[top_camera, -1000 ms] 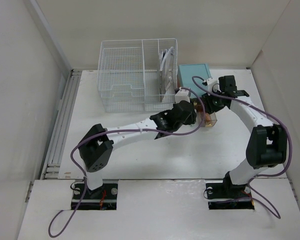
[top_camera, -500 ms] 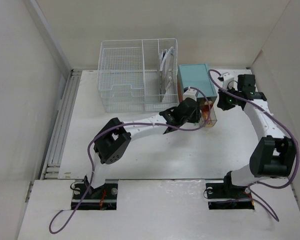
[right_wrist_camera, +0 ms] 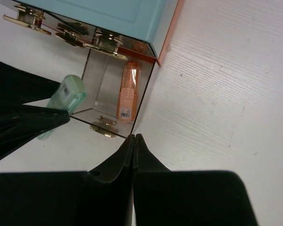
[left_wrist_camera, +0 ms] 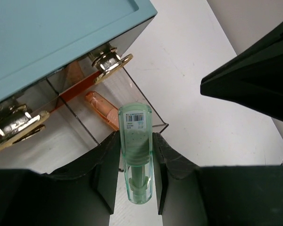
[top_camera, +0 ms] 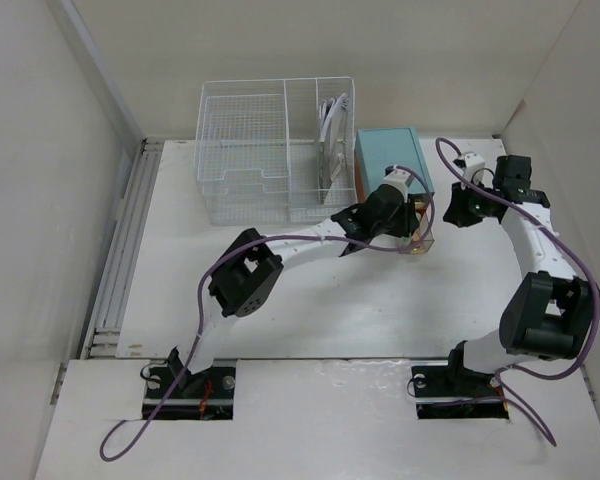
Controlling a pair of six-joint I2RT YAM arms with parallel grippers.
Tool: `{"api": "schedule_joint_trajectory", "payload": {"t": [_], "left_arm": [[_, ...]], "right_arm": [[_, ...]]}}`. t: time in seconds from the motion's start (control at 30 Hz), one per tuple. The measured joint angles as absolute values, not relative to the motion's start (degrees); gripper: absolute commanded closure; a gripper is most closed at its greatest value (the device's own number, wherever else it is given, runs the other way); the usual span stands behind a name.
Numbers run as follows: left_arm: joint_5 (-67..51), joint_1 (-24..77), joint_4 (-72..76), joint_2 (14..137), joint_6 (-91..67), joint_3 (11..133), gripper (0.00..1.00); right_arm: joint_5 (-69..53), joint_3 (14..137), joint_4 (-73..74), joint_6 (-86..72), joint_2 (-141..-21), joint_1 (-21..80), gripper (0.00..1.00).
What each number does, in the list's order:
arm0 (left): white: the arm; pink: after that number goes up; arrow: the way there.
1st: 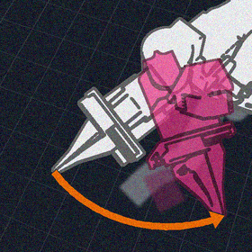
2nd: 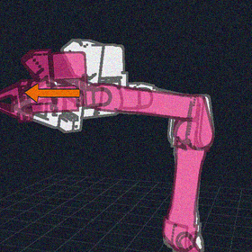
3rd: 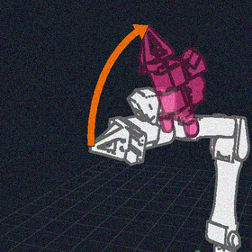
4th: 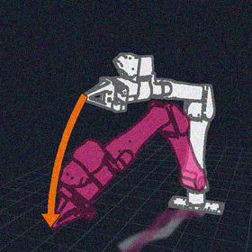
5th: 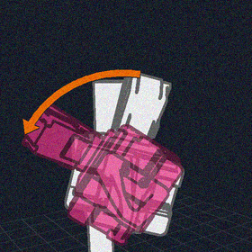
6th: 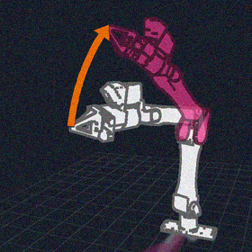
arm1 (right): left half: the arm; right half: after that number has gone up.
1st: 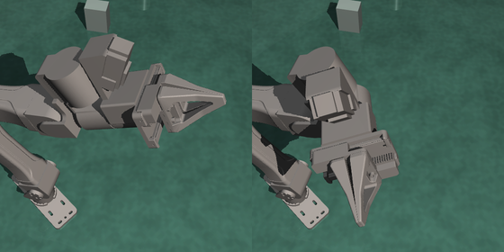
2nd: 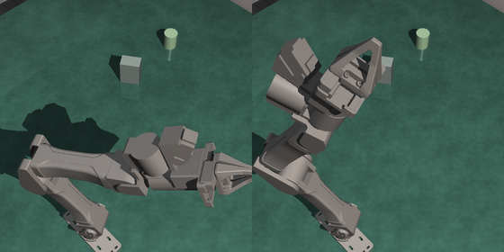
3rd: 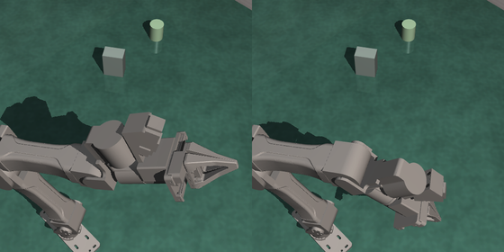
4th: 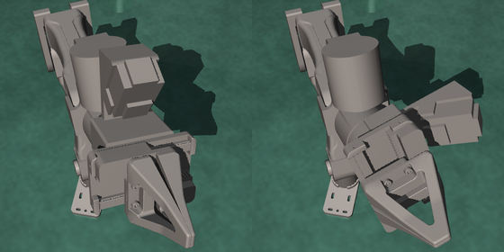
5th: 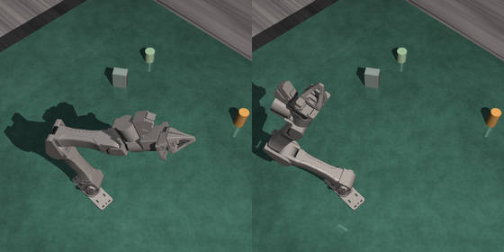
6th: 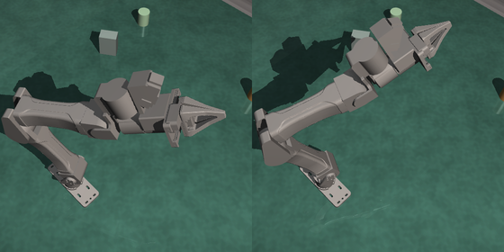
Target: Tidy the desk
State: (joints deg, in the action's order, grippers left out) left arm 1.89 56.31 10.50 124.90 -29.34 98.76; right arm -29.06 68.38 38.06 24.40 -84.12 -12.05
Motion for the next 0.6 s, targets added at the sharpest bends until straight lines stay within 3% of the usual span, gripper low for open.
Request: {"api": "schedule_joint_trajectory", "payload": {"t": [0.33,0.6], "left_arm": [[-2.07,54.04,10.09,132.25,-28.47,108.09,0.89],[-5.41,53.39,8.32,135.48,-28.05,113.01,0.45]], "right_arm": [[-32.51,67.44,38.83,25.61,-84.12,-13.28,1.00],[-34.20,67.42,39.53,26.65,-84.14,-15.00,1.00]]}}
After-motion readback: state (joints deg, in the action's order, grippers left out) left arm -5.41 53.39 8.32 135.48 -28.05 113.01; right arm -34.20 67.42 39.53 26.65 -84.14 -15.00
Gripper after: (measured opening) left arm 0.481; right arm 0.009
